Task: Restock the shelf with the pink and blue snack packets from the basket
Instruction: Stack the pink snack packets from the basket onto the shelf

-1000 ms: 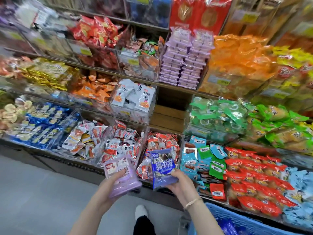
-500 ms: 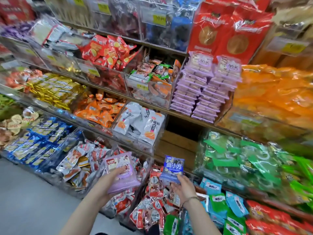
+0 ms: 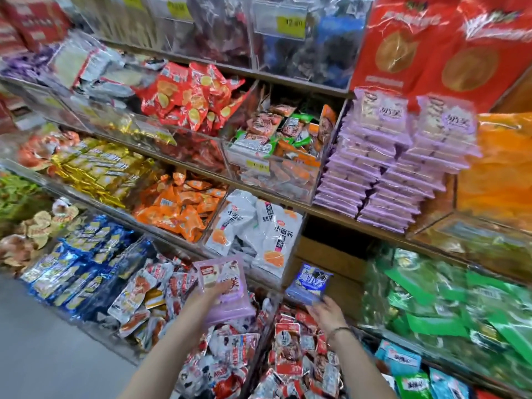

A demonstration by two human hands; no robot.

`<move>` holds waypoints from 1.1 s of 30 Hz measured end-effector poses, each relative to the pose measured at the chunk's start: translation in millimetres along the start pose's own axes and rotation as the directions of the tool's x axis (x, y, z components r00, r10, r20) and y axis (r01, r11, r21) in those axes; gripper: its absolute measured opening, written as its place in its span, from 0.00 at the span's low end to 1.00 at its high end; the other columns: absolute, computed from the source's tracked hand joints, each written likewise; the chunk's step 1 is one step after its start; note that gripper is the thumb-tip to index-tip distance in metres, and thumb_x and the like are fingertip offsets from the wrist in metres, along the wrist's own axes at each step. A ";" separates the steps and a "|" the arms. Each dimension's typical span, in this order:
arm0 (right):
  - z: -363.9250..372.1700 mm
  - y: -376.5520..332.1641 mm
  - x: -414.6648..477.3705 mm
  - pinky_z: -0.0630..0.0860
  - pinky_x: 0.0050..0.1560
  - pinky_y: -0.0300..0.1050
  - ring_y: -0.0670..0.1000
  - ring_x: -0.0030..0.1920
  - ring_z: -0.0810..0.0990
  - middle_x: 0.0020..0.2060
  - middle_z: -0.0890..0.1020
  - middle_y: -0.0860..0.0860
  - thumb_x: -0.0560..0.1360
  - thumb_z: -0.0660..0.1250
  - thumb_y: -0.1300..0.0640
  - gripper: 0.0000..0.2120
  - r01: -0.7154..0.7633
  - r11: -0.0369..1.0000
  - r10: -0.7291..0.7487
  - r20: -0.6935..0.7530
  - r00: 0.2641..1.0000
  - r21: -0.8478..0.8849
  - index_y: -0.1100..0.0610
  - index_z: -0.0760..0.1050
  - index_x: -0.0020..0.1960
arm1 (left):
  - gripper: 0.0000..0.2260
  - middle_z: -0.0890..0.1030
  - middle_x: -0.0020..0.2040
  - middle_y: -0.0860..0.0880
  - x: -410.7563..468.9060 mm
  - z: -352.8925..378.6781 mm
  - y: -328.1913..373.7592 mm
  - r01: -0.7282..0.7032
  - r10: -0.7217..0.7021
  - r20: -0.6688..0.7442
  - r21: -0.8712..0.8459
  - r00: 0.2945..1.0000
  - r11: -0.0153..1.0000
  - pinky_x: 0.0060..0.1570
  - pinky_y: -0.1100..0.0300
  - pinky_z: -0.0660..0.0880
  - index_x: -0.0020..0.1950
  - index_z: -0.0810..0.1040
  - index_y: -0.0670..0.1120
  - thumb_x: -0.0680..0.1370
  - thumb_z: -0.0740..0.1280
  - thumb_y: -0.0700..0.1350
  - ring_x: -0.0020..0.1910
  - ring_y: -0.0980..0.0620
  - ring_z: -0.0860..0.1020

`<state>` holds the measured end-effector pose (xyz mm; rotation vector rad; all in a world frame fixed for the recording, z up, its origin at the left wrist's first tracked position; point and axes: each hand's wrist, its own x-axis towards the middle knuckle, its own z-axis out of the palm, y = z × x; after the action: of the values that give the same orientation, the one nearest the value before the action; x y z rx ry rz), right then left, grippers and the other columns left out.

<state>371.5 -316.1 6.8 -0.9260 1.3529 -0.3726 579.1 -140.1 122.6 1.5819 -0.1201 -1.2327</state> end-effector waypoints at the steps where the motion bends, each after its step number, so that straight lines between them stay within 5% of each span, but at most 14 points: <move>1: -0.4 0.7 0.7 0.74 0.59 0.45 0.60 0.58 0.75 0.66 0.70 0.59 0.78 0.61 0.65 0.27 0.048 0.978 -0.053 -0.020 0.998 -0.201 0.66 0.55 0.74 | 0.36 0.82 0.55 0.45 4.5 1.8 3.2 -0.010 0.011 -0.004 0.022 1.000 1.000 0.54 0.51 0.73 0.61 0.77 0.47 0.56 0.78 0.57 0.53 0.43 0.81; 3: -3.8 4.9 -2.5 0.64 0.68 0.47 0.58 0.70 0.66 0.72 0.62 0.57 0.78 0.62 0.61 0.31 0.173 0.792 -0.226 -0.019 0.974 -0.586 0.61 0.51 0.76 | 0.44 0.78 0.61 0.47 13.5 5.0 7.0 -0.036 0.037 -0.032 0.029 0.999 0.999 0.62 0.48 0.70 0.66 0.73 0.46 0.54 0.76 0.63 0.59 0.45 0.77; 5: -7.7 11.2 -5.6 0.54 0.73 0.43 0.54 0.74 0.56 0.75 0.55 0.53 0.78 0.61 0.58 0.32 0.243 0.525 -0.379 0.032 0.925 -0.816 0.57 0.48 0.77 | 0.39 0.78 0.56 0.53 20.1 10.8 10.7 -0.063 0.065 -0.043 0.041 0.997 0.997 0.59 0.51 0.70 0.61 0.75 0.49 0.54 0.76 0.64 0.56 0.51 0.77; 8: -4.6 16.0 -9.2 0.47 0.75 0.44 0.50 0.76 0.48 0.77 0.48 0.49 0.78 0.57 0.57 0.31 0.302 0.183 -0.389 0.213 0.896 -0.936 0.54 0.47 0.77 | 0.20 0.77 0.42 0.64 24.7 20.2 13.6 -0.081 0.084 -0.045 0.053 0.995 0.995 0.47 0.57 0.68 0.45 0.76 0.56 0.59 0.77 0.60 0.45 0.62 0.75; 10: -0.5 8.2 -5.8 0.47 0.76 0.47 0.50 0.76 0.45 0.77 0.46 0.49 0.78 0.57 0.57 0.31 0.307 0.123 -0.341 0.251 0.906 -0.944 0.53 0.46 0.77 | 0.18 0.80 0.41 0.64 31.5 20.3 11.3 -0.090 0.093 -0.056 0.050 0.994 0.995 0.48 0.57 0.68 0.46 0.76 0.56 0.61 0.75 0.58 0.47 0.62 0.75; 15: 12.0 -37.0 31.2 0.51 0.75 0.49 0.51 0.76 0.46 0.77 0.46 0.50 0.77 0.59 0.54 0.33 0.279 0.150 -0.255 0.235 0.938 -0.949 0.54 0.46 0.77 | 0.12 0.75 0.42 0.61 40.9 20.2 6.8 -0.076 0.074 -0.062 -0.039 0.995 0.996 0.55 0.53 0.65 0.42 0.70 0.58 0.71 0.74 0.50 0.43 0.61 0.72; 25: 20.3 -87.1 95.0 0.50 0.75 0.50 0.53 0.76 0.46 0.77 0.45 0.53 0.75 0.63 0.50 0.38 0.181 0.127 -0.200 0.153 0.968 -0.975 0.56 0.46 0.77 | 0.08 0.80 0.49 0.57 42.4 23.4 19.7 -0.061 0.062 -0.026 0.047 0.998 0.997 0.53 0.56 0.69 0.49 0.76 0.55 0.73 0.72 0.49 0.50 0.56 0.78; 29: 18.0 -86.1 79.0 0.51 0.75 0.45 0.54 0.76 0.51 0.76 0.51 0.55 0.75 0.65 0.54 0.35 0.246 0.276 -0.300 0.160 0.940 -0.929 0.58 0.52 0.76 | 0.13 0.82 0.56 0.50 35.7 25.8 25.7 -0.054 0.054 -0.002 0.062 0.999 0.997 0.62 0.50 0.70 0.58 0.77 0.49 0.74 0.70 0.47 0.56 0.49 0.79; 31: 20.0 -86.8 56.3 0.56 0.72 0.42 0.56 0.73 0.59 0.73 0.60 0.58 0.75 0.65 0.58 0.29 0.335 0.447 -0.464 0.105 0.880 -0.830 0.62 0.60 0.73 | 0.09 0.82 0.54 0.52 30.7 28.9 28.3 -0.064 0.064 0.003 0.070 0.998 0.996 0.55 0.53 0.70 0.55 0.77 0.52 0.75 0.70 0.47 0.53 0.52 0.78; 33: 27.7 -87.0 19.7 0.67 0.60 0.38 0.55 0.60 0.74 0.63 0.72 0.59 0.75 0.65 0.60 0.18 0.450 0.615 -0.609 -0.026 0.793 -0.647 0.62 0.71 0.64 | 0.10 0.81 0.53 0.54 24.2 34.3 30.6 -0.087 0.086 0.033 0.057 0.996 0.995 0.50 0.57 0.69 0.54 0.76 0.53 0.74 0.71 0.48 0.51 0.55 0.78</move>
<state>425.5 -373.5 57.1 -1.9234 1.4239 -0.5267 579.8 -190.6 134.5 1.5920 -0.2444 -1.1958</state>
